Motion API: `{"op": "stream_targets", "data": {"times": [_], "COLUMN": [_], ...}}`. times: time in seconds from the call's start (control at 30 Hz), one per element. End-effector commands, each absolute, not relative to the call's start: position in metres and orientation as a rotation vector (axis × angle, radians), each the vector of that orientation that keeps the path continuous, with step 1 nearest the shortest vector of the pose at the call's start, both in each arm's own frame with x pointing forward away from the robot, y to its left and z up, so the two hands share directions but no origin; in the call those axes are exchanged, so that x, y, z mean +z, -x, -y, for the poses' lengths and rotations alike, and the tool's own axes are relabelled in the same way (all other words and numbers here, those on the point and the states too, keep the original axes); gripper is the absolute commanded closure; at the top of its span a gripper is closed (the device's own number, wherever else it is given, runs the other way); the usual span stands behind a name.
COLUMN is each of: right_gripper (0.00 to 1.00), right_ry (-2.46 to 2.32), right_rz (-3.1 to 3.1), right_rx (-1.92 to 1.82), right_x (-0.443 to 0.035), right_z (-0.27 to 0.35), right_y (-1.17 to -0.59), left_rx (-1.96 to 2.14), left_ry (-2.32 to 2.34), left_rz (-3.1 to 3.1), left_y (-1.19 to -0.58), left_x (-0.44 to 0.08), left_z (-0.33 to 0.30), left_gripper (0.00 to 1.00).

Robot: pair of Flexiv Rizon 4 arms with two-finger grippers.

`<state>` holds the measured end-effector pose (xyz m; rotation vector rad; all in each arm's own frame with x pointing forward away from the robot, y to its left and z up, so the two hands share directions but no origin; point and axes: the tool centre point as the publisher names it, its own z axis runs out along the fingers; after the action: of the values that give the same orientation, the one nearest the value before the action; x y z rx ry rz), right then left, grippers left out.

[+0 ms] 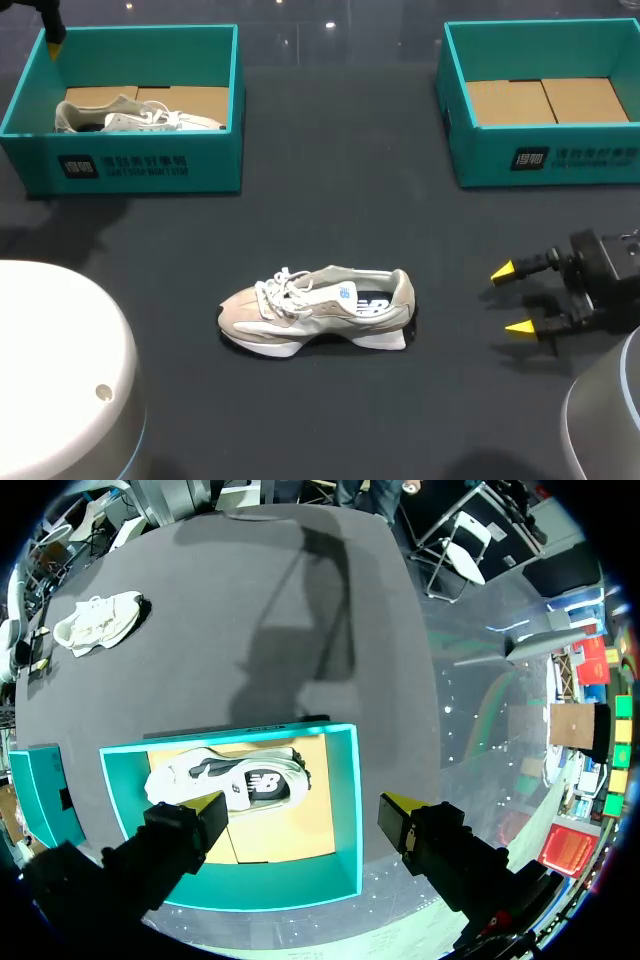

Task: Take the shoe out of the shoebox, open the shoe tongue, remove and reinsert the insole, then place the shoe into the shoebox

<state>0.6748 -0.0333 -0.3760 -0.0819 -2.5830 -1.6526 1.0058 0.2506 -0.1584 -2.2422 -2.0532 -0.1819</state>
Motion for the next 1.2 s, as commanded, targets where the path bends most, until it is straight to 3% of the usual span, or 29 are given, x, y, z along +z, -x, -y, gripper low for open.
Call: {"op": "stream_targets", "data": {"times": [0.03,1.2], "right_gripper": [0.00,0.00], "right_ry": [0.114,0.157], "right_rz": [2.592,2.613], "right_rx": [-1.670,-1.752], "right_x": [-0.384,-0.395], "right_z": [0.017,-0.036], "right_y": [-0.678,-0.682], "left_rx": [-0.185,-0.185], "left_ry": [2.242,2.242], "left_rz": [2.052,2.052], "left_y": [-1.005,-1.005], "left_x": [-0.158,-0.158], "left_z": [-0.251,-0.251], "left_gripper": [0.00,0.00]}}
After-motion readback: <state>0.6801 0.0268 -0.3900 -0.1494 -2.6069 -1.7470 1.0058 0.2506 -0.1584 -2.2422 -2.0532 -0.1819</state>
